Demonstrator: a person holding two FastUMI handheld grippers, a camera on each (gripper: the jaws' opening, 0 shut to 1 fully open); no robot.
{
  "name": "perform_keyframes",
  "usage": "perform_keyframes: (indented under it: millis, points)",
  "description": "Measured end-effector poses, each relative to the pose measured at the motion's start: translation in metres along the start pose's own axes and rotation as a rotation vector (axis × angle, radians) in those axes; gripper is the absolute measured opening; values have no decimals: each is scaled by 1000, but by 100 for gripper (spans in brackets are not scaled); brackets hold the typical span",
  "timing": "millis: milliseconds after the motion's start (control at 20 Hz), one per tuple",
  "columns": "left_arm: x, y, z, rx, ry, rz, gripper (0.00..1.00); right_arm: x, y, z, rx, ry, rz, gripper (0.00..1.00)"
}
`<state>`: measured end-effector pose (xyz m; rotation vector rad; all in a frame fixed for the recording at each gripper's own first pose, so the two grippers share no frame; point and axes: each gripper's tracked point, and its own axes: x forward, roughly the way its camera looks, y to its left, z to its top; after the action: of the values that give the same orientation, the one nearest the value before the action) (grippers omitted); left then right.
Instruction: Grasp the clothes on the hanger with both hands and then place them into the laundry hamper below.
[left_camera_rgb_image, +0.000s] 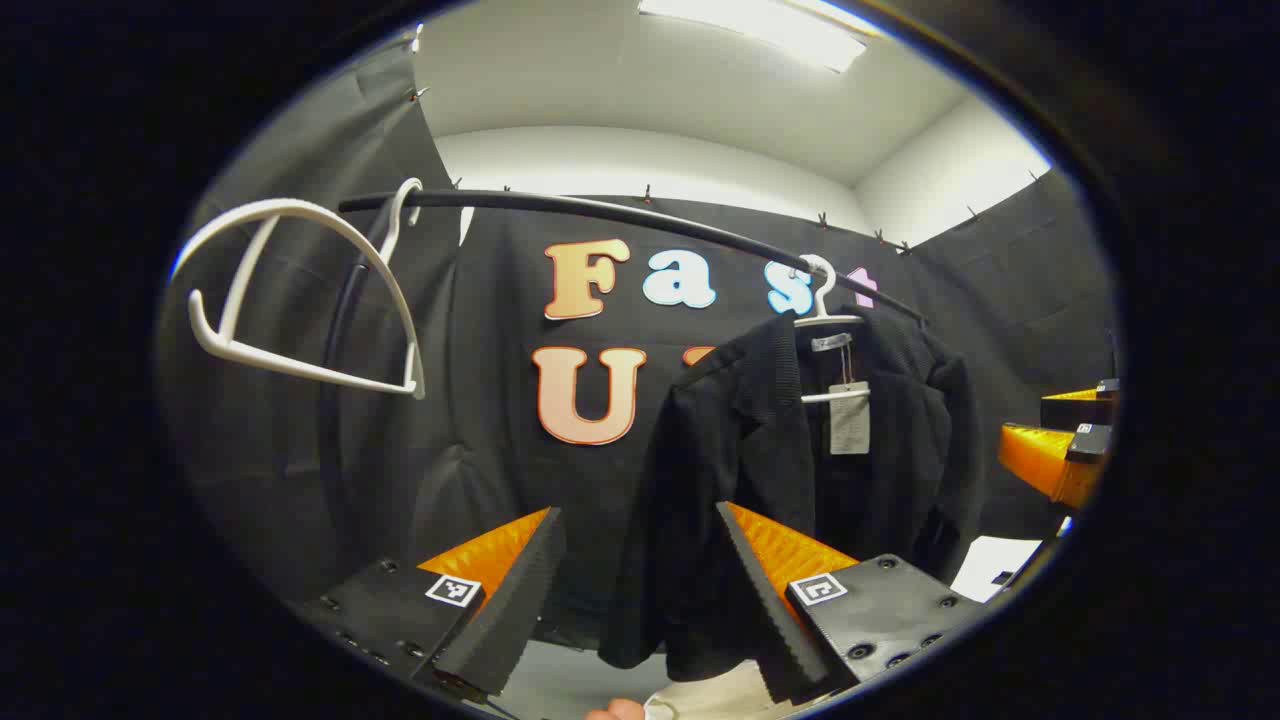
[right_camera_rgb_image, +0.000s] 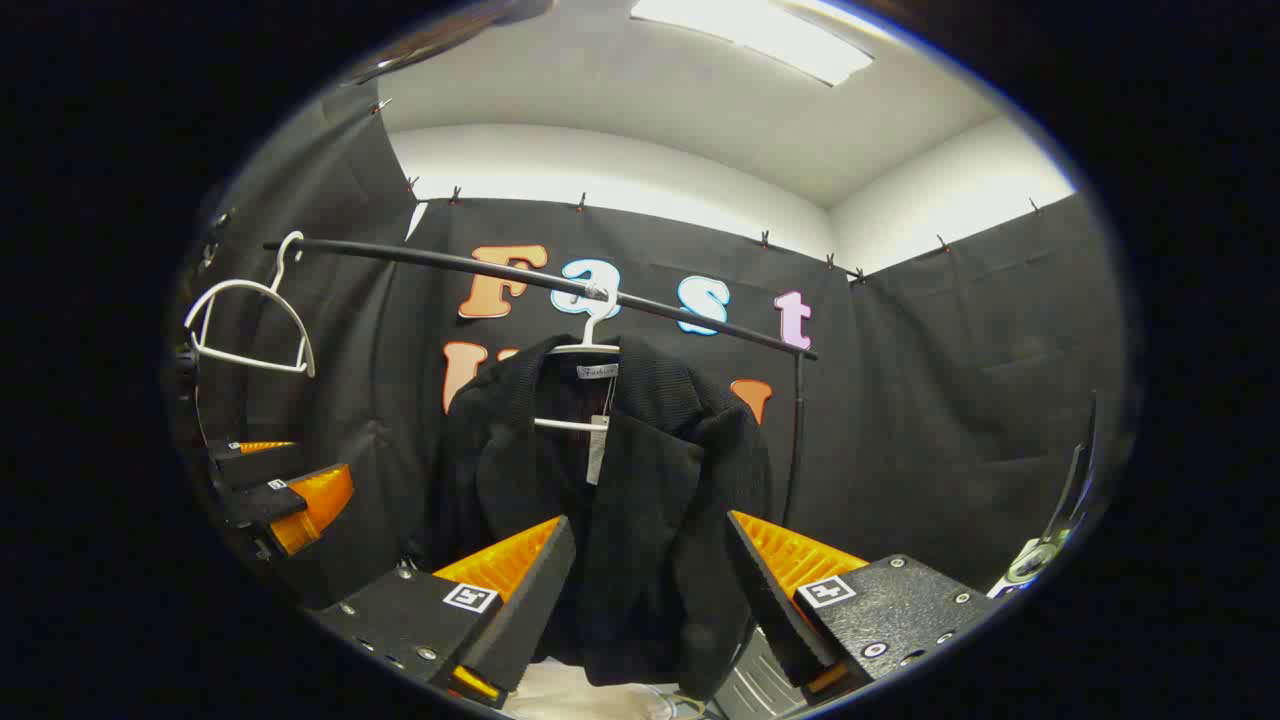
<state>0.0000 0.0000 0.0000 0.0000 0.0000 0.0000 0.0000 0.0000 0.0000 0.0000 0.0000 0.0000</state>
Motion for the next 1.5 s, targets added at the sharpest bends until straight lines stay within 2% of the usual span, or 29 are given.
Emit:
perform_keyframes:
  millis: [150, 200, 250, 300, 350, 400, 450, 550, 600, 650, 750, 800, 850, 1000, 1050, 1100, 1150, 1250, 1300, 1350, 1400, 1450, 1500]
  points:
    - [4, -11, -1, -43, 1, -13, 100, 5, -4, -12, 4, 19, 0, 93]
    - [5, -12, 0, -54, 5, -2, 98, 7, -1, -18, 24, 23, 23, 93]
    - [3, -12, 0, -51, 9, 9, 96, 9, 4, -24, 42, 11, 55, 89]
    - [4, -9, 2, -29, -7, 25, 94, 13, 2, -29, 53, -6, 66, 93]
    - [5, -5, 4, 1, -14, 50, 92, 16, -1, -33, 66, -12, 68, 93]
    - [8, 0, 4, 27, -14, 71, 96, 18, -5, -38, 81, -2, 63, 93]
    - [9, 0, 3, 37, -6, 75, 96, 20, -8, -43, 93, 20, 55, 93]
    - [12, -5, -1, 28, 7, 55, 96, 19, -14, -43, 94, 24, 42, 93]
    - [14, -8, 0, 16, -8, 32, 93, 21, -19, -39, 80, 6, 25, 93]
    - [16, -9, -1, 14, -3, 16, 96, 23, -26, -38, 63, 17, -2, 93]
    - [20, -8, 1, 20, -11, -6, 94, 23, -29, -43, 62, 38, -32, 93]
    - [21, -8, 0, 19, -12, -11, 93, 25, -26, -41, 83, 32, -34, 93]
    - [23, -7, -2, 15, -8, -6, 96, 25, -22, -39, 101, 30, -27, 93]
    - [28, -10, -5, -28, 0, -20, 96, 29, -29, -42, 101, 24, -78, 93]
    - [30, -8, -4, -31, -8, -14, 100, 29, -25, -44, 109, 27, -68, 93]
    - [31, -4, -3, -28, -10, -2, 96, 30, -20, -46, 113, 34, -53, 93]
    - [30, -2, -5, -26, -6, 5, 100, 31, -18, -49, 109, 42, -50, 93]
    - [30, -3, -5, -32, -6, -7, 96, 39, -16, -52, 98, 45, -53, 93]
    - [29, -2, -5, -29, -3, -7, 100, 49, -9, -52, 100, 44, -42, 93]
    - [29, 1, -5, -24, -2, -9, 96, 59, 0, -52, 106, 40, -19, 98]
    - [28, 3, -3, -20, -2, -13, 100, 71, 7, -54, 116, 42, 1, 98]
    - [27, 3, -1, -19, -4, -17, 96, 82, 13, -58, 124, 47, 14, 93]
    - [25, 3, 0, -15, -4, -21, 96, 96, 17, -64, 130, 60, 17, 93]
